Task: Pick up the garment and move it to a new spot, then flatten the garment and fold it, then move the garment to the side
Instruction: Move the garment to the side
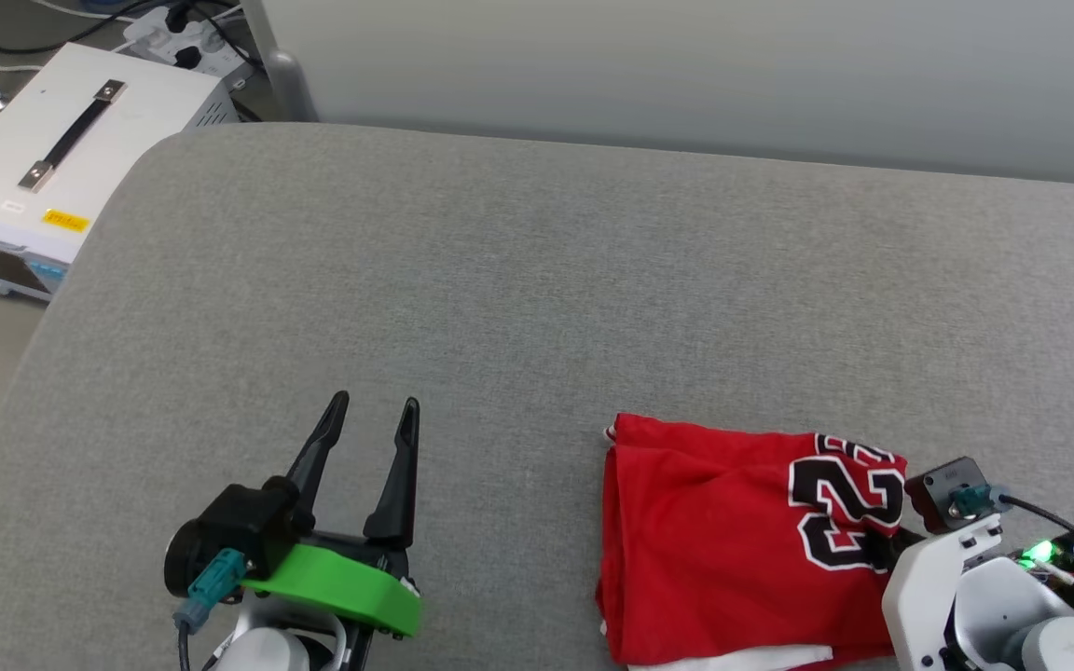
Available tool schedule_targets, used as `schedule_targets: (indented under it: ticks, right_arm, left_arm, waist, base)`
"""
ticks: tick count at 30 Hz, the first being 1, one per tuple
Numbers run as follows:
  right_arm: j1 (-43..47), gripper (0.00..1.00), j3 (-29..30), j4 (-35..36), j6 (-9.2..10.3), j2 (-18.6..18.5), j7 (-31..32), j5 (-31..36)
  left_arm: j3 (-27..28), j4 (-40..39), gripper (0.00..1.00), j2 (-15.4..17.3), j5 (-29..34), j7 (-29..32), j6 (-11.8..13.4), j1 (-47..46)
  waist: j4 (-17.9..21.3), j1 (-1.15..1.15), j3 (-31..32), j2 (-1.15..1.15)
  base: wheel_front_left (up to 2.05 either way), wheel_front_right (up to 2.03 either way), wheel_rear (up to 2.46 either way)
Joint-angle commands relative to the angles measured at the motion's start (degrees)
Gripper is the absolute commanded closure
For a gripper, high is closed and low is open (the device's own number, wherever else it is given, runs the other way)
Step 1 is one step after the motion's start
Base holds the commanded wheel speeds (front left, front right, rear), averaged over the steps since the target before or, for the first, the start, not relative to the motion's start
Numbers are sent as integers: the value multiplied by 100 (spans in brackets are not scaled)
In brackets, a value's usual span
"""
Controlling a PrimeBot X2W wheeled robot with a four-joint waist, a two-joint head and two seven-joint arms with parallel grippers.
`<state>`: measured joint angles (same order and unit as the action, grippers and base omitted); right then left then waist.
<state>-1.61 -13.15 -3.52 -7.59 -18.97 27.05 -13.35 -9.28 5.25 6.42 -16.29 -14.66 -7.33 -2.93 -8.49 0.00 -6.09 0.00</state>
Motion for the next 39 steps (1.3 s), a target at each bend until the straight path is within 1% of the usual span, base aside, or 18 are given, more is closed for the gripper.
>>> schedule_targets:
  ticks: [1, 6, 9, 11, 14, 17, 22, 27, 31, 39]
  right_arm:
    - [-181, 100, -70, 142, 10, -197, 33, 84]
    - [-537, 100, -528, 672, 10, -952, 286, 196]
    - [-870, 100, -867, 886, 10, -1539, 403, 223]
    - [-1106, 100, -1024, 970, 10, -1869, 456, 216]
    - [-1437, 100, -1145, 983, 10, -2249, 486, 164]
    - [-1777, 100, -1271, 903, 10, -2625, 404, 172]
    - [-2242, 100, -1238, 511, 10, -2924, 26, 178]
    - [-2518, 100, -904, -151, 10, -3020, -411, 268]
    - [-2582, 100, -477, -746, 10, -3030, -735, 447]
    - [-2784, 100, 577, -1993, 10, -2918, -1470, 874]
  left_arm:
    - [-46, -31, 0, 23, -9, -34, -15, 3]
    - [-251, -136, 0, 1, 39, -34, -15, 12]
    - [-360, -221, 0, -35, 52, -34, -15, -41]
    - [-465, -278, 0, -36, 71, -34, -15, -110]
    - [-662, -397, 0, -9, 103, -34, -15, -253]
    - [-854, -571, 0, 63, 150, -34, -15, -441]
    - [-1065, -854, 0, 292, 225, -10, -15, -755]
    - [-1138, -1211, 0, 517, 290, 171, -15, -1014]
    - [-1142, -1544, 0, 636, 330, 355, -15, -1171]
    - [-1109, -2234, 0, 840, 398, 699, 11, -1391]
  waist:
    - [345, 0, 104, 0]
    - [891, 0, 58, 0]
    - [1281, 0, -78, 0]
    - [1514, 0, -201, 0]
    - [1807, 0, -440, 0]
    - [2104, 0, -810, 0]
    - [2465, 0, -1407, 0]
    - [2622, 0, -1910, 0]
    - [2609, 0, -2225, 0]
    - [2400, 0, -2716, 0]
  base:
    - [0, 0, 0]
    - [0, 0, 0]
    - [0, 0, 0]
    - [0, 0, 0]
    - [0, 0, 0]
    - [0, 0, 0]
    - [0, 0, 0]
    - [0, 0, 0]
    - [0, 0, 0]
    - [0, 0, 0]
